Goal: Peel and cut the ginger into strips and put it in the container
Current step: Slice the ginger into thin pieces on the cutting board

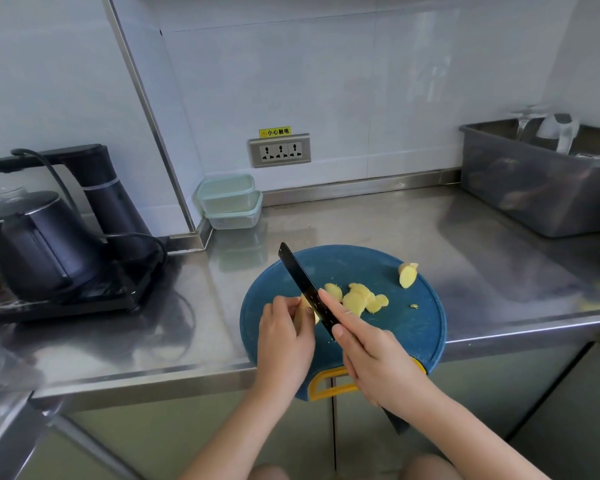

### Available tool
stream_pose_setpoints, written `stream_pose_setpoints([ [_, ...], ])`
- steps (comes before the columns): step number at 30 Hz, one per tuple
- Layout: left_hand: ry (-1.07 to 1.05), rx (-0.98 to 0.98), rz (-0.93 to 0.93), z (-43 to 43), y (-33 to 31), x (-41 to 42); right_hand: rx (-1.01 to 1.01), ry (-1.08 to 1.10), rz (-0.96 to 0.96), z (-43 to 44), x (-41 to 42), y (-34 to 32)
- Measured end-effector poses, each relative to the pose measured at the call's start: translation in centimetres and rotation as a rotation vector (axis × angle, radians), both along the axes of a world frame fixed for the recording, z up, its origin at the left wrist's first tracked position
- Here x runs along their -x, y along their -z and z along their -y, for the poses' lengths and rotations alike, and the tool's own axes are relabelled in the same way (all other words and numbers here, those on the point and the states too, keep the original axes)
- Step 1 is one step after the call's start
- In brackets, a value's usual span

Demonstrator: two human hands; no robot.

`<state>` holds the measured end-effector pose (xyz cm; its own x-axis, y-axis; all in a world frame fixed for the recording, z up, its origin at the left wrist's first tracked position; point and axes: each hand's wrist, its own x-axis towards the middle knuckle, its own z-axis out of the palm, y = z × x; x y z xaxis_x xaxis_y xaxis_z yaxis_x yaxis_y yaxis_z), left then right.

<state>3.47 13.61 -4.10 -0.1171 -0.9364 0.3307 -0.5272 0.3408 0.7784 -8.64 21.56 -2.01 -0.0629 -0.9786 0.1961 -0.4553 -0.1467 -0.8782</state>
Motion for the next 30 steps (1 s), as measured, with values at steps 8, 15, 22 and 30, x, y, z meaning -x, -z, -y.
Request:
stream_pose_setpoints([
  [8,-0.001,0.192,0.12,-0.6,0.4,0.5,-0.062,0.019,0.107,-0.9,0.0,-0.7],
  [15,0.032,0.193,0.162,-0.7,0.5,0.3,-0.101,0.043,0.224,-1.7,2.0,-2.4],
  [22,0.04,0.01,0.0,-0.8,0.1,0.4,-0.23,0.081,-0.018,-1.4,2.4,-3.7],
  [30,-0.15,0.228,0.215,-1.1,0.7,1.2,-0.313,0.102,-0.405,1.8,1.2,-3.9],
])
